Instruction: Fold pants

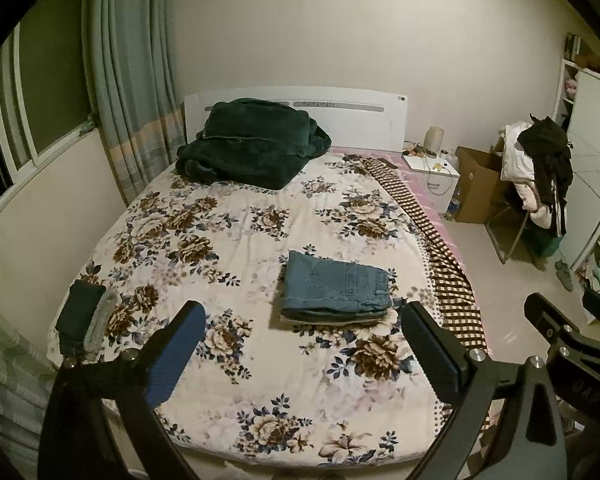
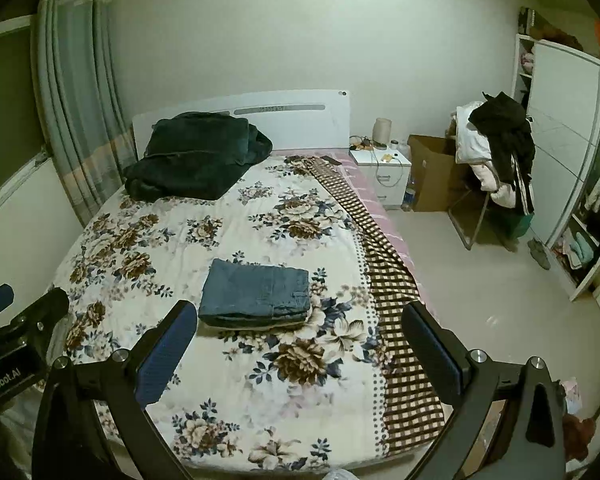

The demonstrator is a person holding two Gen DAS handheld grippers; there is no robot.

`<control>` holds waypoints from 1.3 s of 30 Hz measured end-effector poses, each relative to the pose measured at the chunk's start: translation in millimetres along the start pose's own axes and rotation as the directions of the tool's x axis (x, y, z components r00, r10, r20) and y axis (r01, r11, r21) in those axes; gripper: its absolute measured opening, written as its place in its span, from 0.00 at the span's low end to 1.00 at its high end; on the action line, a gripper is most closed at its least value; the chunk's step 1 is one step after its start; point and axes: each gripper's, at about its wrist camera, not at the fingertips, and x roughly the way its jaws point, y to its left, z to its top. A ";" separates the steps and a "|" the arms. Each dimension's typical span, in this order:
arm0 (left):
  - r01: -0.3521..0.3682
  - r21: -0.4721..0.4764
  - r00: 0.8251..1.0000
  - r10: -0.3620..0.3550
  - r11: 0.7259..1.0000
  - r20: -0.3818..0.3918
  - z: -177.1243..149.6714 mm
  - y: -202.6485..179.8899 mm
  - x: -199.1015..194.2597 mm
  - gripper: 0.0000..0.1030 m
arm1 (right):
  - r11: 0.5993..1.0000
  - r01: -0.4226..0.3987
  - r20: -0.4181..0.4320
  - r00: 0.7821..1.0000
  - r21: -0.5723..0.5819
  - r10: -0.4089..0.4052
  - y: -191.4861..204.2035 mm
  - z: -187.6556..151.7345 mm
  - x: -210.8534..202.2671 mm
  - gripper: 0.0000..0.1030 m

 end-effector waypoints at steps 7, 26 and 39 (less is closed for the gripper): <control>0.001 -0.005 1.000 -0.001 1.000 -0.004 2.0 1.9 -4.9 0.97 | 1.000 0.010 0.002 1.000 -0.003 -0.010 -2.2 0.9 -0.2 1.00; -0.018 -0.007 1.000 0.018 1.000 -0.002 0.7 3.9 -7.5 0.97 | 1.000 -0.007 0.001 1.000 -0.001 0.007 4.3 3.7 -1.2 1.00; -0.026 -0.003 1.000 0.026 1.000 0.001 1.5 4.7 -9.9 0.97 | 1.000 -0.018 -0.007 1.000 0.008 0.018 10.2 -2.1 -3.1 1.00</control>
